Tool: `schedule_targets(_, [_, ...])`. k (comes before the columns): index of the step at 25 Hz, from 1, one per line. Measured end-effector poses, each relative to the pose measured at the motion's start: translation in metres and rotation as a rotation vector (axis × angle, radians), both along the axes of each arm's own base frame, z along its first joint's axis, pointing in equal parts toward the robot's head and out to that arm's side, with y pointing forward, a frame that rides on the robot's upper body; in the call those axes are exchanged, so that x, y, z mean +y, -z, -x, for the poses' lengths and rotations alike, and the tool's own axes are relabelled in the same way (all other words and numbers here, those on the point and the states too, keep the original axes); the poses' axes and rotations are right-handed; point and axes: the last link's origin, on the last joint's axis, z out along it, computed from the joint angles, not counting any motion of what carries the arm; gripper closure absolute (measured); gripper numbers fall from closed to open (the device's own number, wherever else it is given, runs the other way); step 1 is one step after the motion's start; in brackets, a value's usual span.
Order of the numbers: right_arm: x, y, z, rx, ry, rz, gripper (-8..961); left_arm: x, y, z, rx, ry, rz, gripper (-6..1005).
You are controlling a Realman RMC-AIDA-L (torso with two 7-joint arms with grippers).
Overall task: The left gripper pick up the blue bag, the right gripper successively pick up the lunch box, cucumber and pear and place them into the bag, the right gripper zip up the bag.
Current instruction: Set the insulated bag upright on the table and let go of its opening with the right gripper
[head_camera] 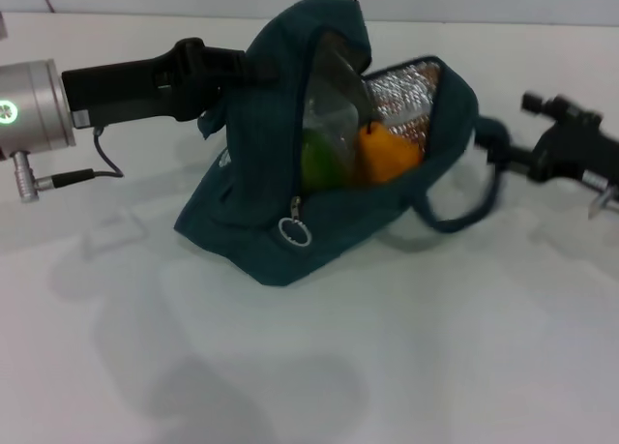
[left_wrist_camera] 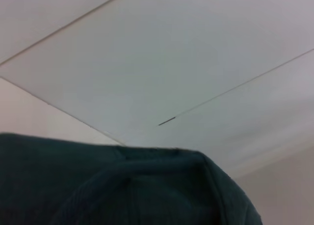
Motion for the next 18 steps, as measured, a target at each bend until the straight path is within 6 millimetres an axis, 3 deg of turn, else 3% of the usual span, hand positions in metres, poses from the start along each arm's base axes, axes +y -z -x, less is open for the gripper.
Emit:
schedule_targets(4, [0.002,-0.024,0.003,0.116,-0.017,-0.162,77,-0.004,0.0,0.005,-0.005,-0.014,0.0,936])
schedule_targets(11, [-0.041,-0.066,0.012,0.347,-0.236,-0.385,78,-0.012,0.0,0.015,-0.012,-0.041,0.005,936])
schedule_targets(14, [-0.053,-0.07,0.023,0.396,-0.338,-0.369,78,-0.017,-0.001,0.019,-0.017,-0.048,0.01,936])
schedule_targets(18, [-0.047,-0.057,0.034,0.396,-0.351,-0.275,78,-0.031,0.001,0.025,-0.048,-0.049,0.045,936])
